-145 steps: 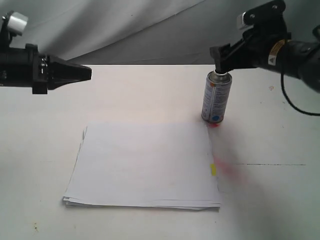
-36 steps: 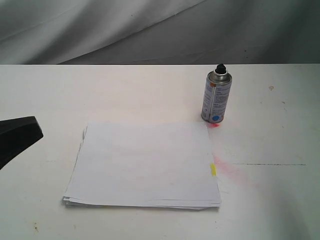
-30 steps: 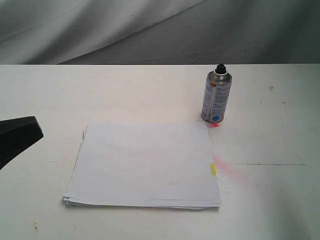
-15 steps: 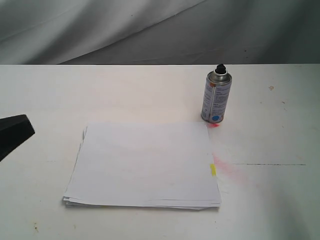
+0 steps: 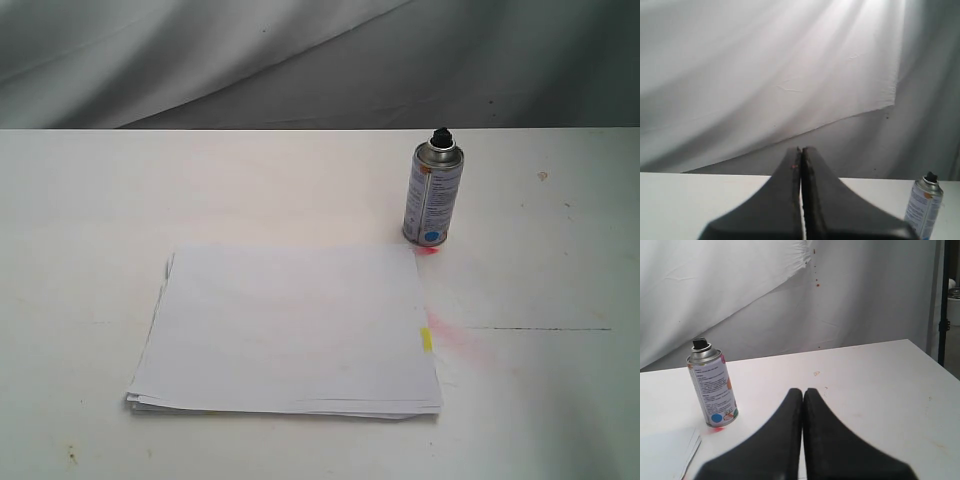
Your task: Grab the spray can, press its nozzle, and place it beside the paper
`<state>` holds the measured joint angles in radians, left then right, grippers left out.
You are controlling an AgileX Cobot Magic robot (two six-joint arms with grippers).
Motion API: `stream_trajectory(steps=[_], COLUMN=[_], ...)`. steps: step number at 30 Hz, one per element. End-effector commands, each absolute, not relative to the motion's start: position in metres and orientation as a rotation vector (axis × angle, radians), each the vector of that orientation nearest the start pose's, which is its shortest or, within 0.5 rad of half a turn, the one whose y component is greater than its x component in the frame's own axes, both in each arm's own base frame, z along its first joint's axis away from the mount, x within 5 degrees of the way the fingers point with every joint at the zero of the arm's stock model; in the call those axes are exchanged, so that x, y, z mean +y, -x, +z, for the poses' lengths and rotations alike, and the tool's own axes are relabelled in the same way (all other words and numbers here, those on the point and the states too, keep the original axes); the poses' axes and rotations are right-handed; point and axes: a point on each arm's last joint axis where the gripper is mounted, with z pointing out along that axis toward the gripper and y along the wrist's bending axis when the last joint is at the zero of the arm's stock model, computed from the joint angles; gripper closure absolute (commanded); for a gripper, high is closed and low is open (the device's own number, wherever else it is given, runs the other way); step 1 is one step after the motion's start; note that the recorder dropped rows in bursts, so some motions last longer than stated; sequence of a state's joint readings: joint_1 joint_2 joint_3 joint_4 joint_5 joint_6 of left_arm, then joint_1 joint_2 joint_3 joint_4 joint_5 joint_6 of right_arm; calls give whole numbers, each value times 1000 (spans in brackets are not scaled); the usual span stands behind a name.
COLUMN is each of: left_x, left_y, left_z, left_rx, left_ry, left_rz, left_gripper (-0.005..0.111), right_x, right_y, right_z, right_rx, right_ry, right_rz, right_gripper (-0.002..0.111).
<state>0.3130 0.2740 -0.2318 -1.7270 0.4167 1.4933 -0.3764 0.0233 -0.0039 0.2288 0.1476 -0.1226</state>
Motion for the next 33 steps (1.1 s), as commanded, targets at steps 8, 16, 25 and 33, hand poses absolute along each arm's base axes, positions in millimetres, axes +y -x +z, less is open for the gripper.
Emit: stream_trajectory(steps=[8,16,25,33], left_x=[-4,1,17,22], left_y=[-79,-78,-75,-75], left_z=[273,258,250,223], left_rx=[1502,1664,1735,1779], left_ry=[230,278,358,316], left_rz=[-245,-171,42,169], left_gripper=[107,107,107,107], right_x=[-19,-19,-19,-19], right_y=[-55,-55,-55,-55], right_z=[199,199,199,199], right_rx=[1603,1602,1602,1602], right_ry=[-372,-375,-375,-375], right_rz=[-184,-181,-181,-181], right_gripper=[108,108,108,108])
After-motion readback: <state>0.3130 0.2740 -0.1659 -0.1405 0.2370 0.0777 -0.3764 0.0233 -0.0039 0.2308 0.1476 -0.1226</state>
